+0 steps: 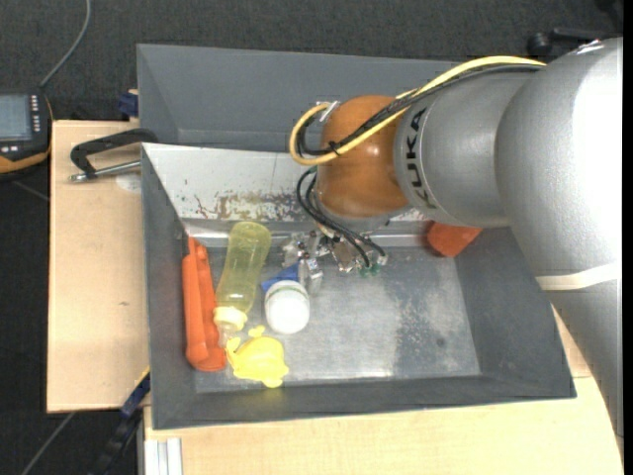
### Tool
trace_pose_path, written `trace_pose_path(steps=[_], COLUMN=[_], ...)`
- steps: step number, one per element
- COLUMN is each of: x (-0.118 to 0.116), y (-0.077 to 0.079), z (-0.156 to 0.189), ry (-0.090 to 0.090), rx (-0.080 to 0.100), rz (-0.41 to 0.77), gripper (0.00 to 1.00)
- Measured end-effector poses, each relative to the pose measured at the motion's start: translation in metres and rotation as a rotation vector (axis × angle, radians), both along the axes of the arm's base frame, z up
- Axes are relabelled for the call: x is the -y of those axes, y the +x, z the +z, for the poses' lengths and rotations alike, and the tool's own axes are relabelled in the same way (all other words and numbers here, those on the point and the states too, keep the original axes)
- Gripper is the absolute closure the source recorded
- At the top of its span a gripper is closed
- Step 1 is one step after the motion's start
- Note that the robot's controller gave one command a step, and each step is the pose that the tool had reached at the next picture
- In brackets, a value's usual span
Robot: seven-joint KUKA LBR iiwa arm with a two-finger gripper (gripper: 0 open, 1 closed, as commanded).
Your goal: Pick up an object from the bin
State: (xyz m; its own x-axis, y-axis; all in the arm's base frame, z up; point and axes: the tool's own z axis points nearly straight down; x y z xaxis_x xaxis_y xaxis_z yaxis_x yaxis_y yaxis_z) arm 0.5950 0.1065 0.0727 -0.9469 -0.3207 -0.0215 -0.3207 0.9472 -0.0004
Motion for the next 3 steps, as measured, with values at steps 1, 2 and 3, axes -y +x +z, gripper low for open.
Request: trace_pose_path(steps=[1,2,3], x=[0.006,0.006,0.003], y=[-0.007,-0.002,-0.001], z=[0.027,0.021,0.063], ry=[0.002,0.002,0.002], rx=[0.002,0.005,-0.001], rz=[-0.013,-0.018,-0.030], gripper=[1.00,1.00,1.00])
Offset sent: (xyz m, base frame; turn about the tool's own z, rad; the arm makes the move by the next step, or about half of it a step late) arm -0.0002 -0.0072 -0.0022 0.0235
